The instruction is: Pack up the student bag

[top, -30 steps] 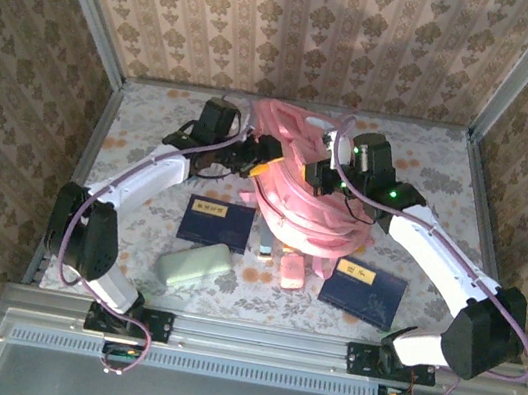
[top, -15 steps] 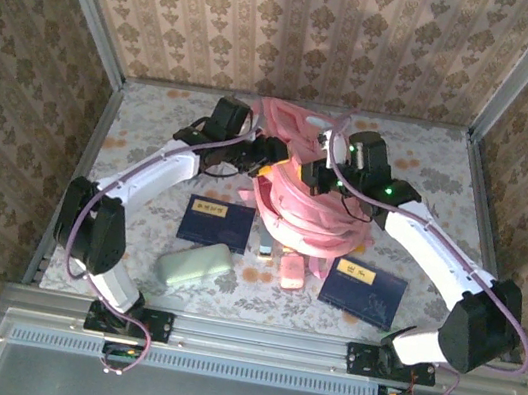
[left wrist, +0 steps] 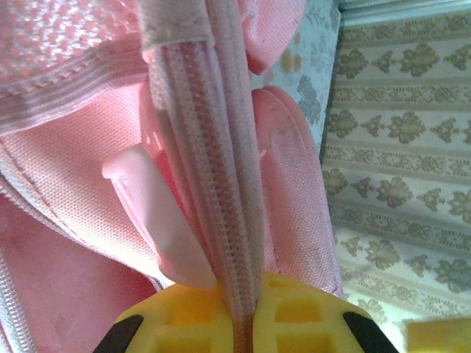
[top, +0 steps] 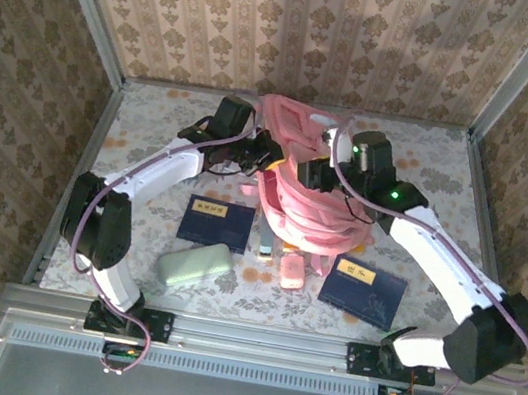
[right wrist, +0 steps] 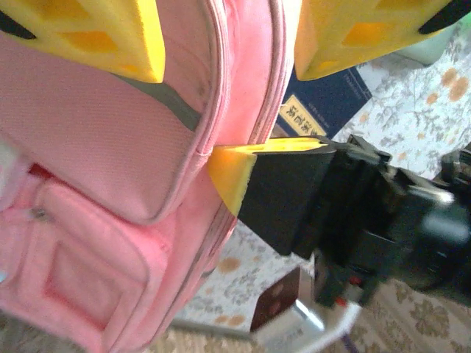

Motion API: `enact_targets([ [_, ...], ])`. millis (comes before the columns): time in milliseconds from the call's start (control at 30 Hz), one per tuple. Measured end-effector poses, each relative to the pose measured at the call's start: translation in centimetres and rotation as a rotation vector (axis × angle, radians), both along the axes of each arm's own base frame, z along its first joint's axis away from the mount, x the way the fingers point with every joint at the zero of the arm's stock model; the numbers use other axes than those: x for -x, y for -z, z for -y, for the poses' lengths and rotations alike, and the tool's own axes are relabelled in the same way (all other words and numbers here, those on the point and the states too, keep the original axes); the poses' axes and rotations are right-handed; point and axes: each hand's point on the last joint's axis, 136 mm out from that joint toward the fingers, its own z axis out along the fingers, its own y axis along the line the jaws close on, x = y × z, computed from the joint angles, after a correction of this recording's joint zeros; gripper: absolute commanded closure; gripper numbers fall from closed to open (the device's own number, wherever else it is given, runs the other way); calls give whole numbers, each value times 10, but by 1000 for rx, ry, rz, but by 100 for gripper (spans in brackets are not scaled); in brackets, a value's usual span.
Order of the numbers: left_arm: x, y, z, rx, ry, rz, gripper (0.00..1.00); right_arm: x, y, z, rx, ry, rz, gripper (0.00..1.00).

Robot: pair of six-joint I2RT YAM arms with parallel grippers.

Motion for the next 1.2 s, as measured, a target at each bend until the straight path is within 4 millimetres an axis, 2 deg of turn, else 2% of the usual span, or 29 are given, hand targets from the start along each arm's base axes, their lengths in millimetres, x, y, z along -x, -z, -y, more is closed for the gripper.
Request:
enact_targets([
  [167,-10,2,-7,2,-99,-43,100,24,-42,21,-8,68,73,55],
  [267,-15,3,-11,4,-161,-68,100,52,-48,24,-53,71,73,60],
  [367,-20,4,-14,9,-216,-89,100,73,-31,23,-77,81,-28,59],
  [433,-22,4,-15,9,-245,-97,100,80,-11,16,-73,85,-103,57],
  [600,-23,3,-14,12,-289,-114,100,103,61,1,59,93,-275,52],
  [767,-22,0,-12,7,-302,-119,100,100,93,-6,137,144,-337,51],
  [967,-21,2,-14,-7,-317,-134,100,91,118,-10,204,203,-362,53],
  [1200,-18,3,-13,-15,-330,-148,100,71,119,-21,244,299,-322,55],
])
